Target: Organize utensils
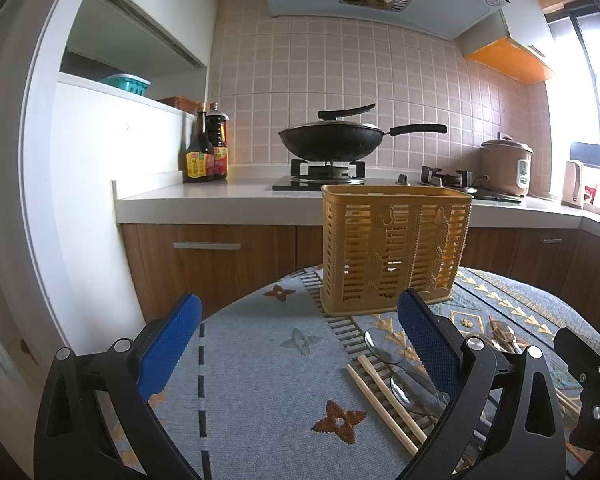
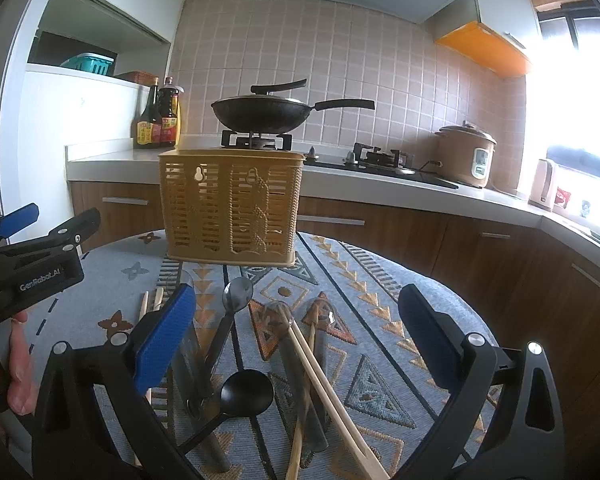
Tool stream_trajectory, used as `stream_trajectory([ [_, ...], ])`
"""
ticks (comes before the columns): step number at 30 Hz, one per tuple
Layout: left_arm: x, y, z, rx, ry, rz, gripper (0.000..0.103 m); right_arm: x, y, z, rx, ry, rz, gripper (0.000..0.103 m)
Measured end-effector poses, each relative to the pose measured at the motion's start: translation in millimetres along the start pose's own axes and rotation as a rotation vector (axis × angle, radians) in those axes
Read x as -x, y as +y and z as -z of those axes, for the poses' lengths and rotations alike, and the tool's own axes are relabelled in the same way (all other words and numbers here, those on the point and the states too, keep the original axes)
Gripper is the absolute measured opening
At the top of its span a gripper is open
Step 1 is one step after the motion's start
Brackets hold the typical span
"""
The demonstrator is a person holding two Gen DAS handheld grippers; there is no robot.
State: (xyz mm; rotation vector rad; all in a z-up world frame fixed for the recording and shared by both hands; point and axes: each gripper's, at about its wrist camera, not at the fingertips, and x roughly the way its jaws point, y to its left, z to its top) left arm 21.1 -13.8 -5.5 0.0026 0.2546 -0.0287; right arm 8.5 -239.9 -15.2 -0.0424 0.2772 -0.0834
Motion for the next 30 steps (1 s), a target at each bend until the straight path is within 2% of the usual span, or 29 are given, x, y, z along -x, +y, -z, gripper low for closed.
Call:
stream_trajectory([
  [3,1,0,1,-0.002,-0.002,-0.001,0.095,1,-1,0,-0.001,-0.012,0.005,0.096],
  [9,2,1,1,0.005,0.004,-0.009,0.095,-6,-6,0,-0.016,0.060,0.008,0.096],
  [12,1,3,0,0.011,0.020,-0.011,0.095,-10,-13,2,-0.060,0.095,-0.007,0.096],
  [14,0,3,0,0.012,0.031,-0.009,0.095,-13,-22,1,-0.108,0.110,0.023,0.096],
  [17,-5,4,-1,0.008,0.077,0.007,0.095,-22,-37,1,-0.163,0.179,0.008,0.096],
  [19,-12,6,-3,0.008,0.133,0.038,0.095,-26,-42,-2,-0.134,0.216,0.041,0.096],
  [20,-20,9,-7,0.011,0.204,0.074,0.095,-28,-45,-5,-0.126,0.229,0.043,0.096],
  [21,-24,10,-8,0.011,0.232,0.088,0.093,-30,-48,-9,-0.120,0.242,0.034,0.096],
  [23,-42,15,-12,0.035,0.390,0.175,0.083,-36,-54,-20,-0.118,0.272,0.003,0.095],
  [24,-46,15,-11,0.042,0.418,0.192,0.079,-38,-54,-24,-0.094,0.292,-0.006,0.094],
  [25,-52,16,-9,0.056,0.472,0.226,0.079,-42,-53,-29,-0.064,0.321,-0.020,0.090],
  [26,-62,16,-5,0.072,0.572,0.272,0.078,-48,-52,-33,-0.040,0.355,-0.042,0.086],
  [27,-64,16,-2,0.072,0.599,0.281,0.073,-54,-50,-37,-0.018,0.394,-0.065,0.082],
  [28,-67,14,2,0.070,0.637,0.294,0.067,-60,-49,-39,-0.010,0.420,-0.090,0.075],
  [29,-69,14,3,0.069,0.649,0.296,0.067,-71,-46,-41,0.001,0.474,-0.138,0.068],
  [30,-72,9,10,0.062,0.688,0.304,0.066,-80,-43,-41,0.005,0.518,-0.173,0.066],
])
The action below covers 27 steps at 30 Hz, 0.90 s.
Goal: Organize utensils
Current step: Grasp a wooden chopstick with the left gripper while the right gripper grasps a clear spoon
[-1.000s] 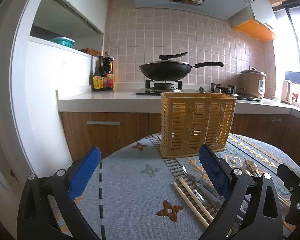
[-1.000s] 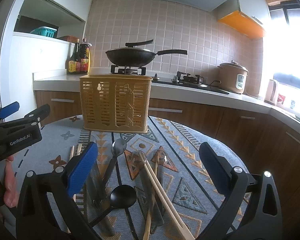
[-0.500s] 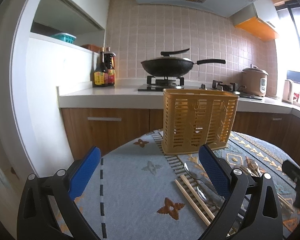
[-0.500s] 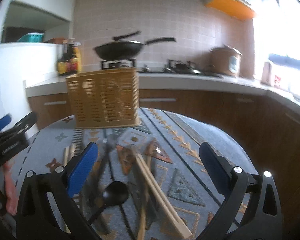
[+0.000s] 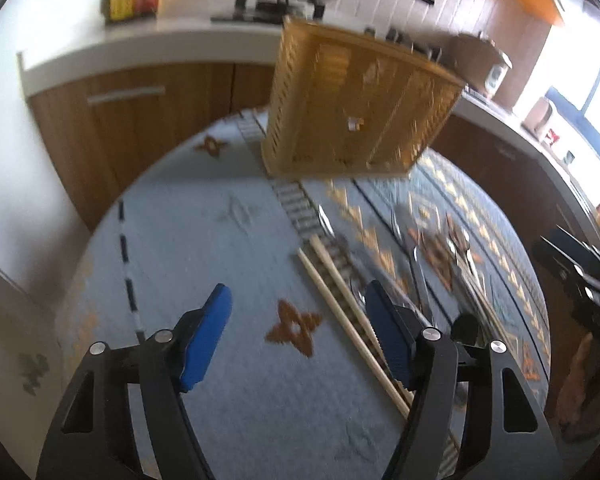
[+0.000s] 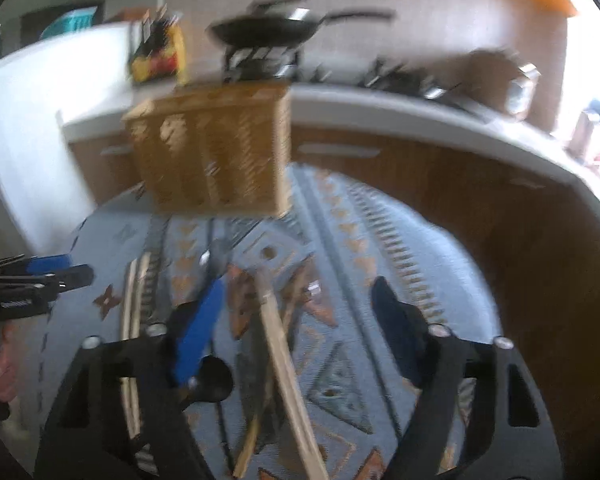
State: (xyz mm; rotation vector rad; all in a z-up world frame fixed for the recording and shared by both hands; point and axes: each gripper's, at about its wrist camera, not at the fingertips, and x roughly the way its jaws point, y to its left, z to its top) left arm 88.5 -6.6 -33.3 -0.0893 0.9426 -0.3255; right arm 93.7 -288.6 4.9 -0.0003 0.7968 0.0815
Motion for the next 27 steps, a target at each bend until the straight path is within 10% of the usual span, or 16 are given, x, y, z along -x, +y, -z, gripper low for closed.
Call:
stream_trajectory([
  [9,-31,-17,2,-0.057,0.096,-0.084,0.055,-63,17,-30,-0.040,0.259,-0.233,0.052],
  [20,-35,-20,5,-0.092,0.125,-0.112,0.046,-125,30,-54,-0.094,0.412,-0.265,0.052],
  [27,-42,-32,0,-0.111,0.134,-0.124,0.059,-152,43,-60,-0.087,0.439,-0.234,0.052],
])
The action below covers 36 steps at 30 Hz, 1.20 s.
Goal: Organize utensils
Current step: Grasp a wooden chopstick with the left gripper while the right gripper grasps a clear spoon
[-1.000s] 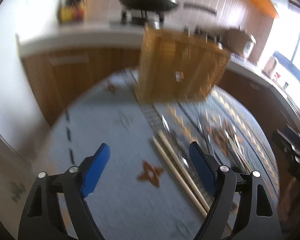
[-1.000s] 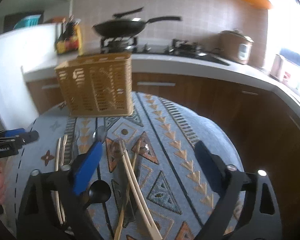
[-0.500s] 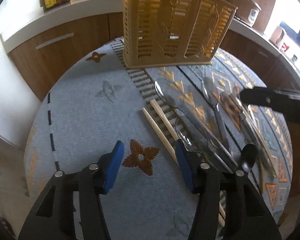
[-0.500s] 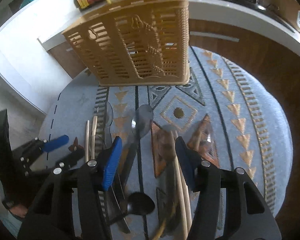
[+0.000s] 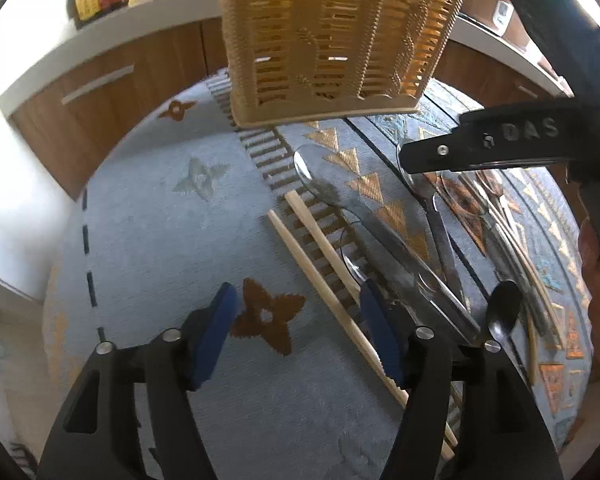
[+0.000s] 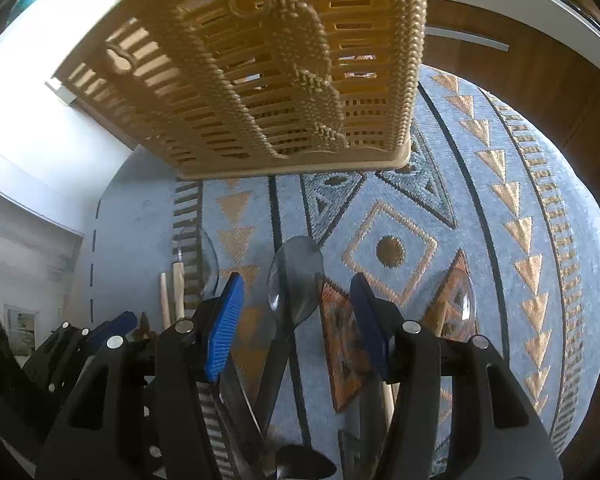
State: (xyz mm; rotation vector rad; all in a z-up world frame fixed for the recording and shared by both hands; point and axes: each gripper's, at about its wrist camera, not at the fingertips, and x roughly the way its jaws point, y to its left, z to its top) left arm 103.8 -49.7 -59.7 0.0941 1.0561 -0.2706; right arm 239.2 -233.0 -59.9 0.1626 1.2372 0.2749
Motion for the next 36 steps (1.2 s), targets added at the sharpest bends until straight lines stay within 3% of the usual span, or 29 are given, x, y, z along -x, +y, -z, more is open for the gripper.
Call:
stream_trajectory([
  [2,0,1,-1,0.006,-0.001,0.008,0.057,-4,2,-1,0.006,0.005,0.001,0.052],
  [4,2,5,0,-0.005,-0.003,0.007,0.043,-10,6,-2,0.014,0.014,0.003,0.052],
  [7,4,11,1,-0.027,-0.001,0.012,0.034,-18,18,-1,0.041,0.023,0.017,0.052],
  [15,6,20,2,-0.138,0.045,0.054,0.017,-37,46,-5,0.073,0.047,0.043,0.052],
  [22,1,23,-7,-0.329,0.069,0.105,0.017,-42,59,-6,0.118,0.071,0.090,0.052],
  [27,-1,38,-13,-0.340,0.097,0.203,0.019,-50,76,-2,0.134,0.082,0.131,0.052],
  [29,-4,49,-21,-0.282,0.130,0.254,0.020,-54,83,0,0.148,0.080,0.148,0.052],
  [31,-8,54,-28,-0.246,0.135,0.222,0.034,-58,90,2,0.160,0.074,0.172,0.046],
  [32,-11,54,-33,-0.217,0.133,0.139,0.035,-58,93,2,0.167,0.070,0.182,0.036],
  [36,-15,49,-36,-0.174,0.153,0.099,0.038,-58,100,5,0.181,0.059,0.182,0.031],
])
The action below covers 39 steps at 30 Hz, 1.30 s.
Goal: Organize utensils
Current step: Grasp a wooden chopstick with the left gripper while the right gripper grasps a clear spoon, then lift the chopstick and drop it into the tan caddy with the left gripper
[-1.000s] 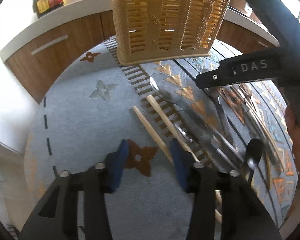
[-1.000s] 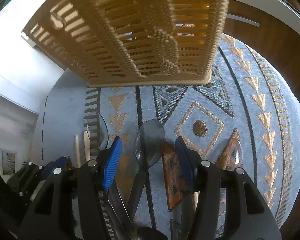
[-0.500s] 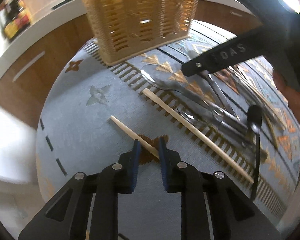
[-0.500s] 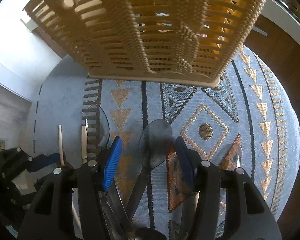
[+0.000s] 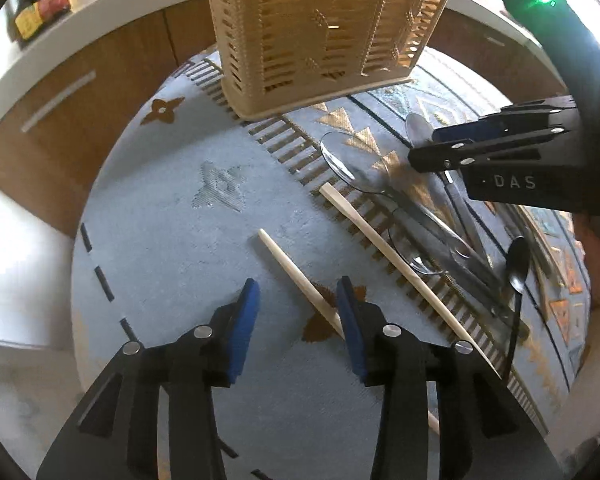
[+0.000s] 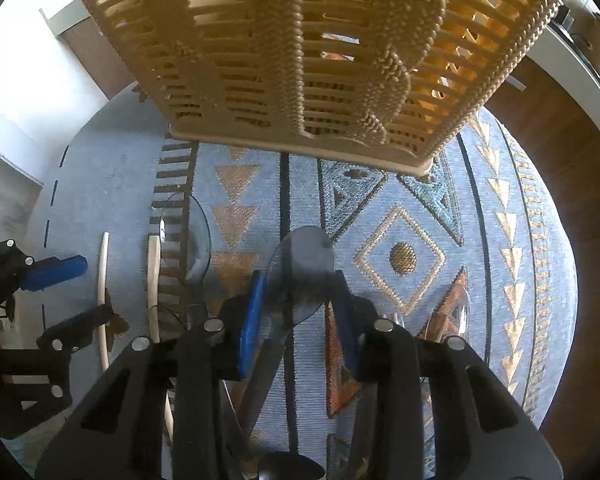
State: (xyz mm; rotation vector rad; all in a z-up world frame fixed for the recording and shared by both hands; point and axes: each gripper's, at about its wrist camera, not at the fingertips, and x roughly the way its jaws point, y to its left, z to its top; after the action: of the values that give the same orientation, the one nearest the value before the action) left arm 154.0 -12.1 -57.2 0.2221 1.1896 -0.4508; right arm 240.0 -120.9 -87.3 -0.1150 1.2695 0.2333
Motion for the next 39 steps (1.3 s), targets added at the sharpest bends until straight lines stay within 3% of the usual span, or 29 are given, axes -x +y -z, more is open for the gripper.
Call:
stream_trajectory([
  [2,-2,-8,0,-0.005,0.007,-0.064,0.037,0,1,1,0.003,-0.005,-0.007,0.030],
  [6,-2,-40,4,-0.090,0.022,-0.129,0.012,6,-7,13,0.025,-0.023,-0.024,0.030],
  [9,-2,-49,5,-0.127,0.026,-0.162,0.007,16,-19,26,0.050,-0.071,-0.051,0.030],
  [14,9,-35,10,-0.014,-0.062,-0.039,0.003,46,-25,52,0.076,-0.199,-0.108,0.030],
  [17,22,-27,18,0.057,-0.152,-0.002,0.003,68,-33,72,0.089,-0.296,-0.131,0.030],
  [22,64,-27,19,0.130,-0.382,0.013,0.004,106,-45,103,0.111,-0.465,-0.156,0.030],
  [27,97,-48,16,0.092,-0.592,-0.024,0.004,155,-48,140,0.070,-0.639,-0.200,0.030],
  [29,107,-53,22,0.097,-0.633,-0.022,0.004,164,-37,138,0.068,-0.694,-0.198,0.030],
  [31,127,-60,23,0.098,-0.730,-0.033,0.004,182,-32,143,0.078,-0.771,-0.181,0.030],
  [32,141,-60,15,0.100,-0.807,-0.035,0.004,192,-31,144,0.081,-0.801,-0.171,0.030],
  [39,206,-55,-19,0.134,-1.070,-0.014,0.004,242,-32,108,0.071,-0.973,-0.136,0.030],
])
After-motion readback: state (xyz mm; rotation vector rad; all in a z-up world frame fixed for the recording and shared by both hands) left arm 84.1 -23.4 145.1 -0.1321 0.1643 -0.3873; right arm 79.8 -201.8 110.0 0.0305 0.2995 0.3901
